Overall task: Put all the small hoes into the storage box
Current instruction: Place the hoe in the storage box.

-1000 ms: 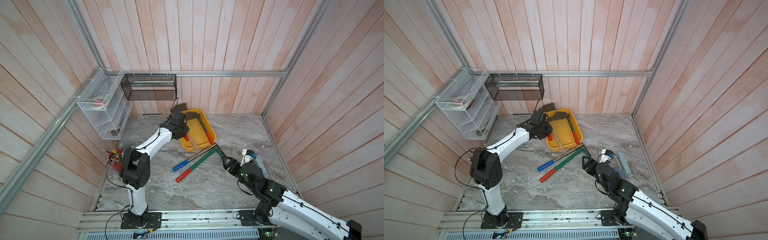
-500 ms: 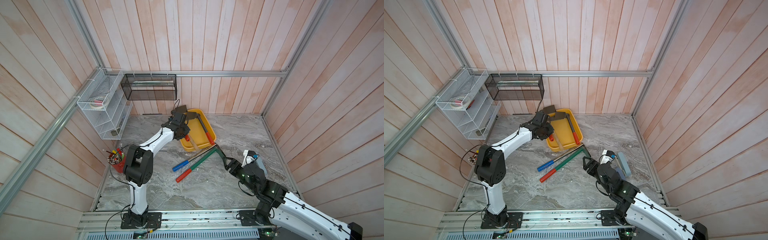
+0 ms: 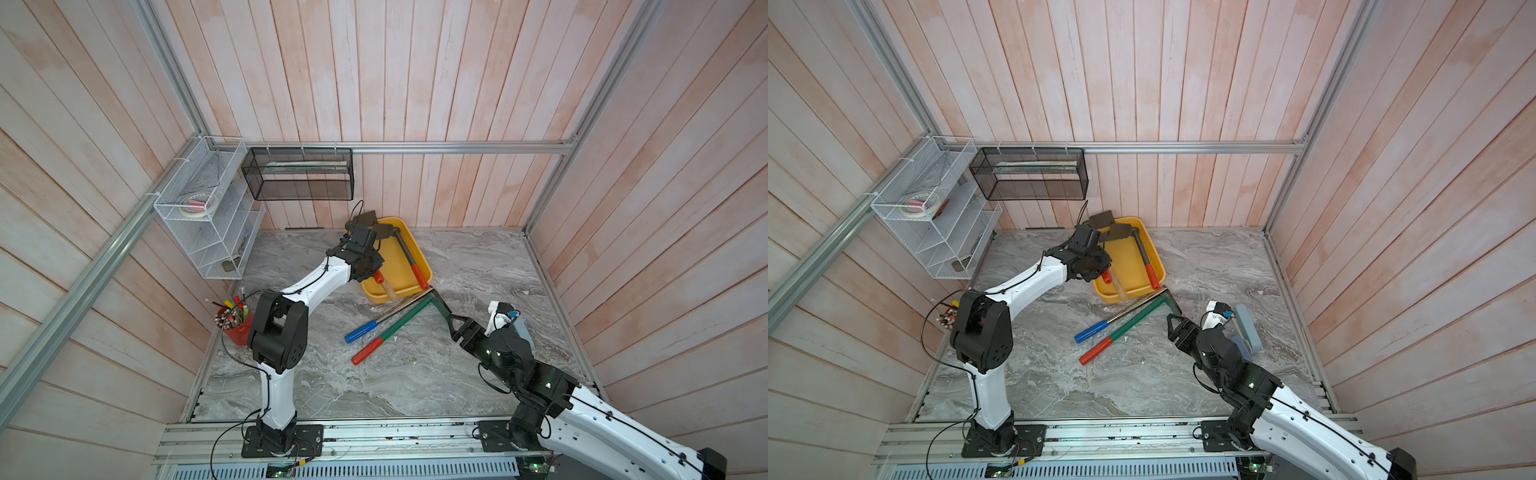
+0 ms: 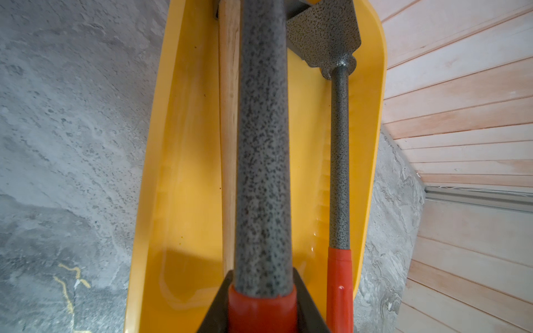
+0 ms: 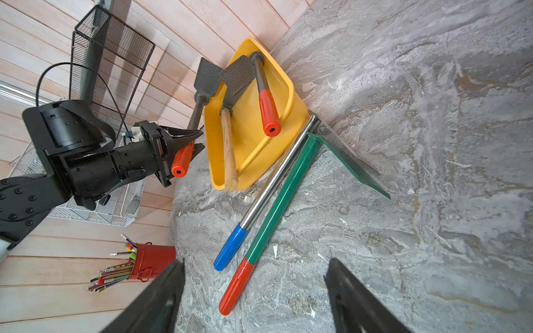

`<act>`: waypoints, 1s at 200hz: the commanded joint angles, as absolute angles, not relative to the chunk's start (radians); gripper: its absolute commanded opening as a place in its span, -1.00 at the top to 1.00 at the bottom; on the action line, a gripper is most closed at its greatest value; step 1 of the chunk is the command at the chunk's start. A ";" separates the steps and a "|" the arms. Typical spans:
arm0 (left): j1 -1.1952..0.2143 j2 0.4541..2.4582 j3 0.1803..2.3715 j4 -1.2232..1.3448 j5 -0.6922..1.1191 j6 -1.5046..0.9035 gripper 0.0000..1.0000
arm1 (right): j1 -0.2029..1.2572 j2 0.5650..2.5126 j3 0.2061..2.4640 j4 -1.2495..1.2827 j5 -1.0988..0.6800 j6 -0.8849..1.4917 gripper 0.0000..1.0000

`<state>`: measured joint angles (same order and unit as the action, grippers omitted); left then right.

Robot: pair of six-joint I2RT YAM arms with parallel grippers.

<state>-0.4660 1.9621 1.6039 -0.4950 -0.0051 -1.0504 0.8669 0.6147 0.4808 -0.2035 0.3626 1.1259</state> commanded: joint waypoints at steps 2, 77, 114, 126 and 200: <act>-0.471 1.935 1.579 -0.394 -0.032 -1.047 1.00 | 0.862 0.602 0.459 -0.226 0.374 1.135 -0.60; -0.481 1.944 1.548 -0.383 -0.034 -1.072 1.00 | 0.862 0.600 0.447 -0.223 0.365 1.144 -0.59; -0.482 1.946 1.524 -0.368 -0.022 -1.077 1.00 | 0.863 0.598 0.446 -0.227 0.363 1.147 -0.59; -0.482 1.947 1.523 -0.368 -0.018 -1.077 1.00 | 0.862 0.598 0.446 -0.226 0.363 1.147 -0.59; -0.467 1.966 1.526 -0.374 0.057 -1.068 1.00 | 0.861 0.599 0.442 -0.223 0.360 1.153 -0.59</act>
<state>-0.4717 1.9621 1.5227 -0.4374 0.0338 -1.0809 0.8669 0.6056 0.4572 -0.2066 0.3614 1.1511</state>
